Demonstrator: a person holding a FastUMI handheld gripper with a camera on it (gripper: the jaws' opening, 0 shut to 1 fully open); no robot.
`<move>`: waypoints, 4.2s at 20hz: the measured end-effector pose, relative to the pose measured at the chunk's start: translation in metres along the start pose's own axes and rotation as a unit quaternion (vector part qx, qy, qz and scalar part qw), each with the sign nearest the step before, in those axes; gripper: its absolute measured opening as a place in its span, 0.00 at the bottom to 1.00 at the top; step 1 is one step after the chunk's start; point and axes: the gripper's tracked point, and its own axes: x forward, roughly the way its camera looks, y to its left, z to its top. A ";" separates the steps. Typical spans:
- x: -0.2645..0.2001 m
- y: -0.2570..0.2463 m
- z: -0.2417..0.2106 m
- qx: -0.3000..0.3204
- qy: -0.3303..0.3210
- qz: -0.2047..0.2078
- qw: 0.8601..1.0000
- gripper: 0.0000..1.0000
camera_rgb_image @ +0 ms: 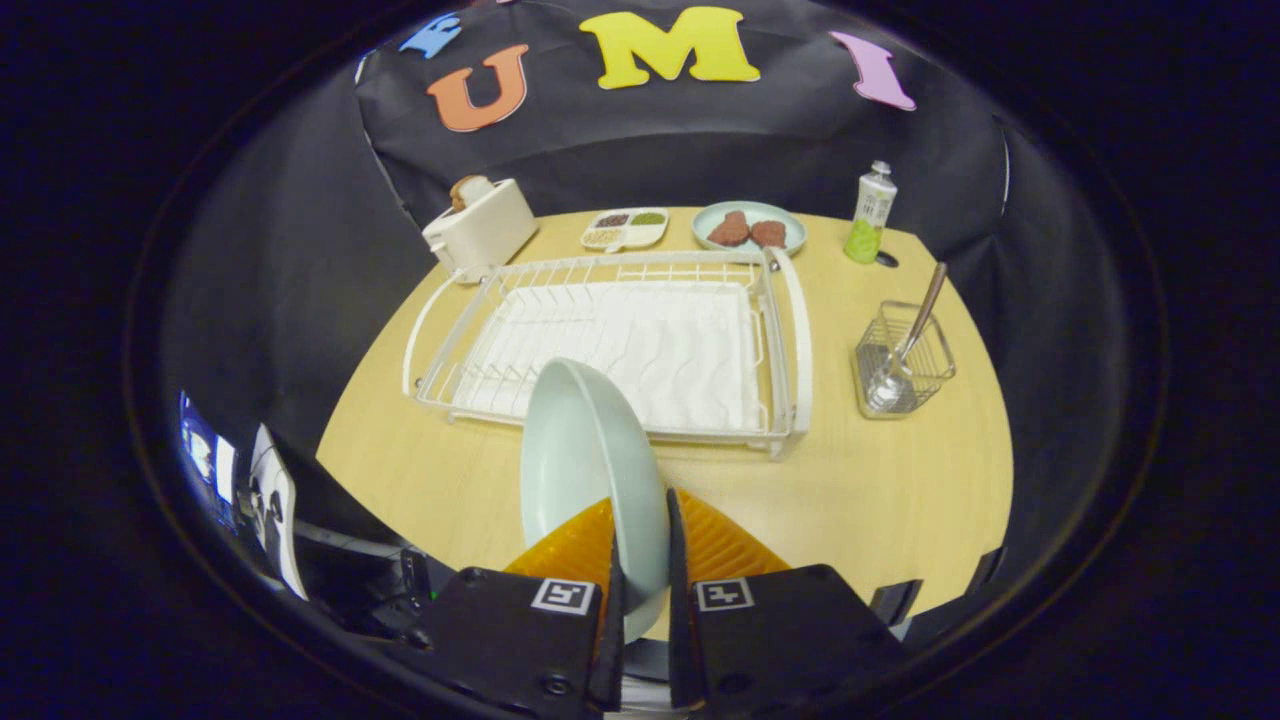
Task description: Take the plate from the dish rack, then take the spoon from the basket and place it into the plate.
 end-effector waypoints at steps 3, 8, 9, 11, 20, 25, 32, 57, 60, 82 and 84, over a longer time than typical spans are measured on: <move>0.015 -0.012 -0.022 0.010 0.002 0.011 1.000 0.23; 0.030 -0.035 -0.037 0.049 -0.014 0.017 0.999 0.25; 0.034 -0.040 -0.041 0.056 -0.014 0.019 0.998 0.25; 0.040 -0.046 -0.048 0.071 -0.014 0.032 0.997 0.27; 0.070 -0.067 -0.072 0.133 0.002 0.065 0.989 0.38; 0.068 -0.098 -0.066 0.068 -0.036 -0.042 0.996 0.45; 0.045 -0.132 -0.031 0.055 -0.132 -0.089 0.986 0.89; 0.056 -0.292 0.187 0.066 -0.332 -0.098 0.936 0.89; 0.065 -0.287 0.195 0.063 -0.323 -0.083 0.940 0.75; -0.031 -0.227 0.205 -0.008 -0.416 -0.117 0.902 0.14; -0.050 -0.213 0.203 -0.022 -0.429 -0.129 0.894 0.14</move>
